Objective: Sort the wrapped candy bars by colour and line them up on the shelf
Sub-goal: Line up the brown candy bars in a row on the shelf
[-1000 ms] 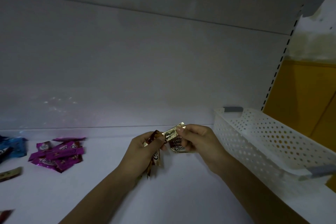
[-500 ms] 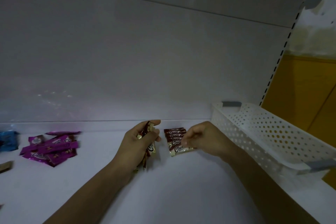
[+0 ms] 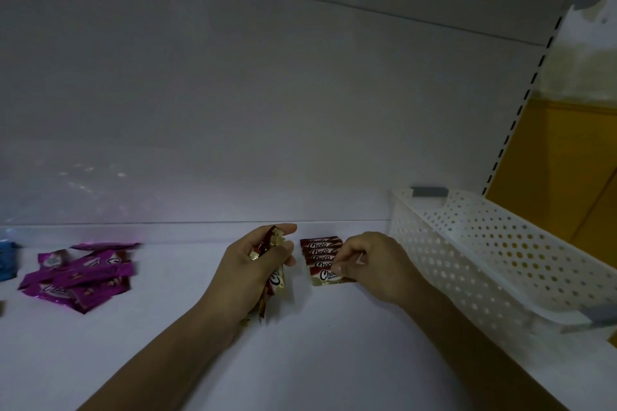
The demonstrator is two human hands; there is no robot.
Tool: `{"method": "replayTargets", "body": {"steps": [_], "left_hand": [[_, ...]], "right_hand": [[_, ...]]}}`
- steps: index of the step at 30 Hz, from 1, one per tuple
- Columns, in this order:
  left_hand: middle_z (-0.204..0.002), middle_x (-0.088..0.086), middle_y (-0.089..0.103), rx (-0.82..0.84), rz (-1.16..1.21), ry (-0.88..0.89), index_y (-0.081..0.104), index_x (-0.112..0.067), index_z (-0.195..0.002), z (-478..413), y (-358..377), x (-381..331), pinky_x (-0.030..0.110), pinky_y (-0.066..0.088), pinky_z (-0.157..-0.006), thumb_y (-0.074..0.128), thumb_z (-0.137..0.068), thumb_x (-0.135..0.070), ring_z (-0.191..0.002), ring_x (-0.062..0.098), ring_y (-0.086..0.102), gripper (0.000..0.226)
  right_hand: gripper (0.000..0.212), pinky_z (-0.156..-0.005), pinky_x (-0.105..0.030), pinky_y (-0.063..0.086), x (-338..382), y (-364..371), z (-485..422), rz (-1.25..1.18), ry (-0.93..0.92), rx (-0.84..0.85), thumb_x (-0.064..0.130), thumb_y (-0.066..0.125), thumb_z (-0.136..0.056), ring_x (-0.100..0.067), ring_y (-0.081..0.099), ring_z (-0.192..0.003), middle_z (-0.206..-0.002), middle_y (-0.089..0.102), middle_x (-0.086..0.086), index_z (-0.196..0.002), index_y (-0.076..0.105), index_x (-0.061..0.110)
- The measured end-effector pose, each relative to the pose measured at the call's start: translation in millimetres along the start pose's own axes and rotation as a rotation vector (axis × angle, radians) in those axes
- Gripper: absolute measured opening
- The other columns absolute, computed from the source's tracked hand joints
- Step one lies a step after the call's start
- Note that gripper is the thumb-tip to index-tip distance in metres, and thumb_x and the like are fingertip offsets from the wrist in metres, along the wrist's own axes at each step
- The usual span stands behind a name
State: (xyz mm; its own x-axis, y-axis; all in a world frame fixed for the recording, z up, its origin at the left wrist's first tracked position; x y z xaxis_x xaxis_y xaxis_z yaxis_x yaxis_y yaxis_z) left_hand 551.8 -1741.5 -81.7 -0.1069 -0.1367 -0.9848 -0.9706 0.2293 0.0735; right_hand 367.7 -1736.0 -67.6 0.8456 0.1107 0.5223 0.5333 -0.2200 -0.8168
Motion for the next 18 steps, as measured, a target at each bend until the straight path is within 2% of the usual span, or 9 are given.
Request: {"method": "replayTargets", "body": {"steps": [6,9,12,15,18], "left_hand": [[-0.071,-0.010,0.068,0.000,-0.007,0.008,0.070,-0.035,-0.100,0.2,0.3,-0.7,0.013,0.048,-0.053,0.057,-0.093,-0.022,-0.063,-0.001,0.061,0.019],[-0.070,-0.010,0.068,0.004,0.000,0.006,0.070,-0.035,-0.100,0.2,0.6,0.1,0.012,0.048,-0.053,0.058,-0.093,-0.022,-0.063,-0.001,0.061,0.019],[-0.069,-0.010,0.067,0.010,0.005,0.004,0.071,-0.035,-0.099,0.2,1.0,-0.5,0.013,0.047,-0.052,0.058,-0.094,-0.021,-0.063,-0.001,0.061,0.020],[-0.070,-0.010,0.068,0.010,-0.003,0.003,0.070,-0.035,-0.099,0.1,1.3,0.0,0.013,0.047,-0.052,0.057,-0.094,-0.020,-0.064,-0.002,0.061,0.020],[-0.069,-0.011,0.067,0.008,-0.007,0.007,0.070,-0.034,-0.099,0.0,1.1,-0.1,0.013,0.046,-0.051,0.058,-0.093,-0.020,-0.062,-0.003,0.060,0.019]], "right_hand": [[0.005,-0.062,-0.010,0.031,6.4,-2.2,0.1,0.033,-0.056,-0.053,0.027,0.076,-0.077,0.005,0.052,-0.067,-0.069,0.053,0.023,-0.081,0.073,0.027],[0.016,-0.069,-0.016,0.035,7.7,-3.6,0.4,0.055,-0.064,-0.049,0.034,0.076,-0.076,0.005,0.050,-0.069,-0.073,0.052,0.024,-0.091,0.074,0.028],[0.033,-0.080,-0.022,0.039,7.7,-0.7,1.6,0.096,-0.051,0.011,0.045,0.077,-0.072,0.003,0.050,-0.076,-0.087,0.060,0.019,-0.101,0.073,0.031],[0.034,-0.090,-0.029,0.043,8.5,-1.0,2.0,0.109,-0.042,0.030,0.044,0.076,-0.073,0.000,0.051,-0.086,-0.103,0.068,0.009,-0.105,0.072,0.031],[0.034,-0.092,-0.031,0.043,9.2,-1.1,3.0,0.112,-0.037,0.032,0.042,0.076,-0.075,0.001,0.050,-0.086,-0.106,0.069,0.007,-0.106,0.072,0.031]]}}
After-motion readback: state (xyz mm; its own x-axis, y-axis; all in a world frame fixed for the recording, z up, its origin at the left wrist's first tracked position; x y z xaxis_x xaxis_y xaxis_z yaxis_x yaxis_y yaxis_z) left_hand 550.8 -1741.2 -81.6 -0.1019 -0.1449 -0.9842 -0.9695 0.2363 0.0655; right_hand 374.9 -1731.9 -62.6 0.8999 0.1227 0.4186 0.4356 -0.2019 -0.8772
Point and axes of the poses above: each hand's wrist, its own z-axis away from the middle knuckle, its own y-axis out of the palm, x = y × z, the point moved 10 cm from there along -z, towards the middle knuckle
